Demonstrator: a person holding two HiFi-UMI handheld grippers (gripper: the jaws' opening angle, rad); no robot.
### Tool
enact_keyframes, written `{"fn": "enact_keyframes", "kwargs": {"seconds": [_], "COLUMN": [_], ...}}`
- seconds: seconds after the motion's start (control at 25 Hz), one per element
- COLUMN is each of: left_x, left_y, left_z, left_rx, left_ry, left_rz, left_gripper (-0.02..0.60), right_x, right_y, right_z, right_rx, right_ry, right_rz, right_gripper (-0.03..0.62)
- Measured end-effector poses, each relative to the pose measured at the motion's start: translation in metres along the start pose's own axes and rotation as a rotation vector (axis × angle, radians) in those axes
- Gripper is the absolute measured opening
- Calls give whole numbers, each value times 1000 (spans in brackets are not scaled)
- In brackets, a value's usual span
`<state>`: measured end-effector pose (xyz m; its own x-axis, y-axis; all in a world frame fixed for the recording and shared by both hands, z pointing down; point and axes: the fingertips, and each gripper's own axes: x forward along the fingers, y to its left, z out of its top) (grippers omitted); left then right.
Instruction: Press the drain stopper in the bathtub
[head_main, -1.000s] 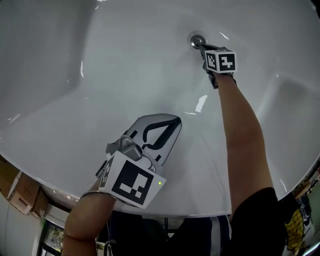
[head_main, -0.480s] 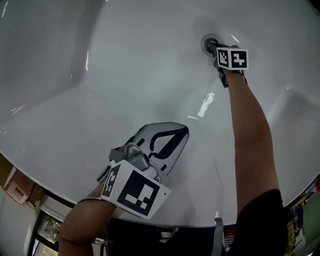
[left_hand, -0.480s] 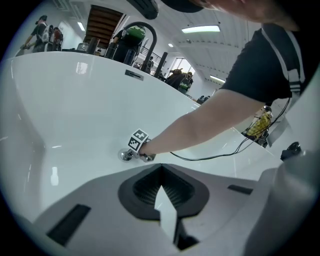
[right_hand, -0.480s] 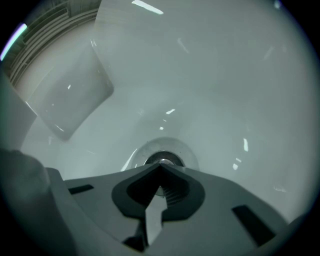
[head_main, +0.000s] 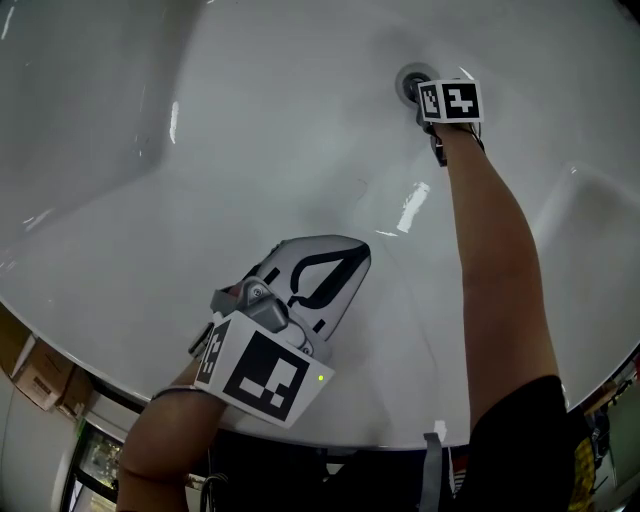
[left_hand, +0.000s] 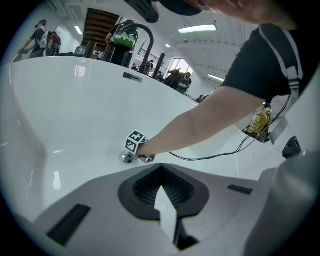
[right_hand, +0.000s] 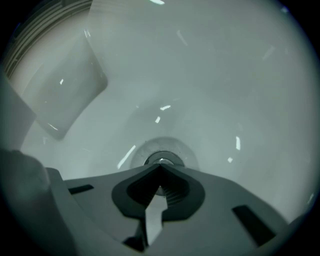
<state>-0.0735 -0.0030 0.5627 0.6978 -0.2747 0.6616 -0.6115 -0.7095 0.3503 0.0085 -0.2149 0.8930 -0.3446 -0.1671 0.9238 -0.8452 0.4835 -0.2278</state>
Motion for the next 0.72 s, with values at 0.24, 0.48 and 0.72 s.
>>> {"fn": "enact_keyframes", "kwargs": {"seconds": [0.24, 0.48, 0.72], "left_x": [-16, -55, -88], "left_y": [17, -4, -31], "left_z": [-14, 35, 80], "left_rx": [3, 13, 2], "left_ry": [4, -81, -139], "left_rz": [126, 153, 129], "left_gripper": [8, 8, 8], "right_x": [-97, -236, -355], "right_y": [23, 77, 104], "right_z": [3, -2, -9], "right_rx": [163, 166, 208], "right_ry": [-305, -459, -553], "right_rz": [34, 126, 124], "right_gripper": [15, 15, 15]}}
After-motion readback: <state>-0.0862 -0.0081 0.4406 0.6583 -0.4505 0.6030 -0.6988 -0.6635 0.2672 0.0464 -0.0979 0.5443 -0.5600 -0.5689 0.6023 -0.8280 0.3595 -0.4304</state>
